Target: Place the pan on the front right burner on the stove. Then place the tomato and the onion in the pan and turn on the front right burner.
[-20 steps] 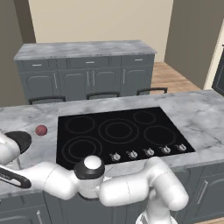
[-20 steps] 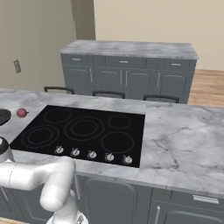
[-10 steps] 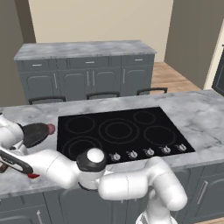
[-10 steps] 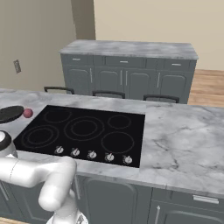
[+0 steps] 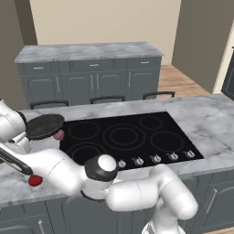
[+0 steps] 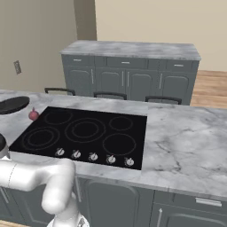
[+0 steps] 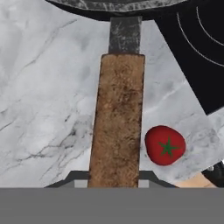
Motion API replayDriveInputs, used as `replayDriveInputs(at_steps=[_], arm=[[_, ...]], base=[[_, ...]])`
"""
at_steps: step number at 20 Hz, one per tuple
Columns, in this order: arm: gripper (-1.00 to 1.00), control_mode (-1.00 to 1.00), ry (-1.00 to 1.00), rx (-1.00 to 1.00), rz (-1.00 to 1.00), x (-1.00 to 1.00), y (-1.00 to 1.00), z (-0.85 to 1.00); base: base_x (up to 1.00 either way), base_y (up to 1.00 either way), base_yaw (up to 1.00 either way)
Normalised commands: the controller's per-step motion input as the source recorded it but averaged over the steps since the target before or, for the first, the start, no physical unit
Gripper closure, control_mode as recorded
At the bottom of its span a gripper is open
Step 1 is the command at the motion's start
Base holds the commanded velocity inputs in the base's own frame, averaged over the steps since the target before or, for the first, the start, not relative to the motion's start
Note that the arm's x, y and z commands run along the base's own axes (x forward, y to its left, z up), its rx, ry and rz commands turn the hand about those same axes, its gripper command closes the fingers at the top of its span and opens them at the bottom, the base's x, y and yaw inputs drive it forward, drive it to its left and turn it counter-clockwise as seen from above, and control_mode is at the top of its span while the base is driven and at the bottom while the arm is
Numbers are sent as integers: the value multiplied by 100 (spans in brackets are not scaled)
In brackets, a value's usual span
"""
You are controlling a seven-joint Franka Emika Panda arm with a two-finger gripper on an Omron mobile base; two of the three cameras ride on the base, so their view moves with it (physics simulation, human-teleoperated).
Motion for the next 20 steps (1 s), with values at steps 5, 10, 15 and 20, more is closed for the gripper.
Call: replayDriveInputs(at_steps=[5,10,15,20], arm=[[100,-100,-19,10,-26,-33,-76,25],[100,-100,-4,20,-28,-18,-100,0],[100,-100,-11,19,-25,-20,-100,3],[100,-100,-13,12,-24,-3,-97,3]], base=[[0,0,0],[0,0,0],[0,0,0],[0,0,0]])
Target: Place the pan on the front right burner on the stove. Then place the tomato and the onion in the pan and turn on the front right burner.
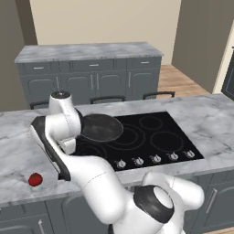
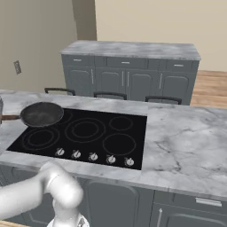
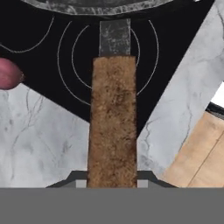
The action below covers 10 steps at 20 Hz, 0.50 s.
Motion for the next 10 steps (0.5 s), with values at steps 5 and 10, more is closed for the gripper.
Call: replayDriveInputs(at_steps=[5,10], arm=[[100,-100,-8,9,-24,0,-93,15],[100,-100,0,7,-27,0,-81,25]], base=[[0,0,0],[0,0,0]])
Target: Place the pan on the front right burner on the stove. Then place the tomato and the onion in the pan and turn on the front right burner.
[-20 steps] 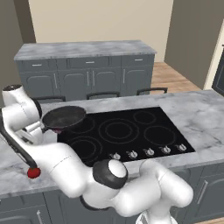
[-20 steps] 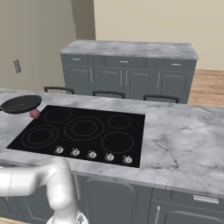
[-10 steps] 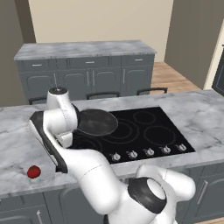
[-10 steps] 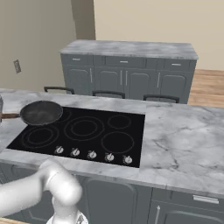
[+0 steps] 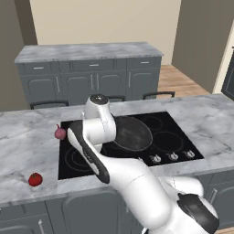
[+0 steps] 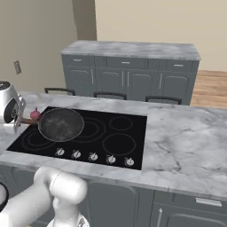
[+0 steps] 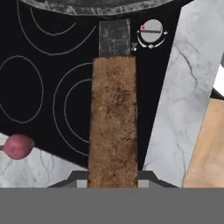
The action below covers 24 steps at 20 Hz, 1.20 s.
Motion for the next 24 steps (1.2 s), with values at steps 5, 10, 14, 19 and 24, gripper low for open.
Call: replayDriveInputs(at_steps=[5,10,14,19,24], arm=[[100,-100,0,3,-27,4,-74,21],[100,-100,1,1,-17,14,-63,39],[100,-100,7,0,-1,29,-51,47],[100,-100,10,0,0,12,-48,11],[100,-100,2,0,0,2,-44,-1]], base=[[0,0,0],[0,0,0],[0,0,0],[0,0,0],[0,0,0]])
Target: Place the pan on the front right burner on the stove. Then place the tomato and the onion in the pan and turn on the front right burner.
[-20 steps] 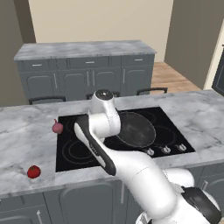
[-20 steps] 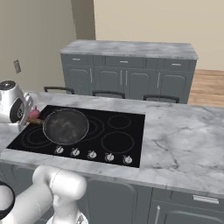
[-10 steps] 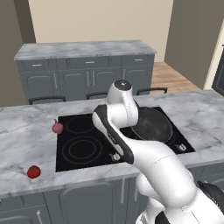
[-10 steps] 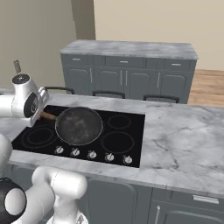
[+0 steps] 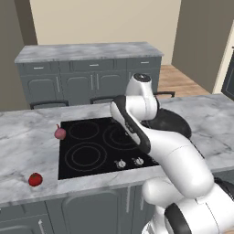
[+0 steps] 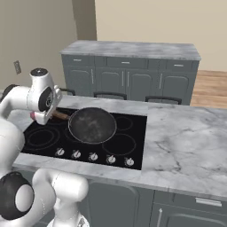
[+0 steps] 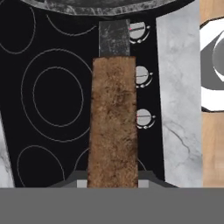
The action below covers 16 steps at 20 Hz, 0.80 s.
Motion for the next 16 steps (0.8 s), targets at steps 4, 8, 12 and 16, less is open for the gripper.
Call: replayDriveInputs(at_steps=[4,8,12,16], arm=[[100,-100,0,0,0,18,-43,-1],[100,-100,1,0,5,28,-42,-6],[100,-100,2,0,8,23,-16,-26],[100,-100,2,-1,4,24,-5,-29]], base=[[0,0,0],[0,0,0],[0,0,0],[0,0,0]])
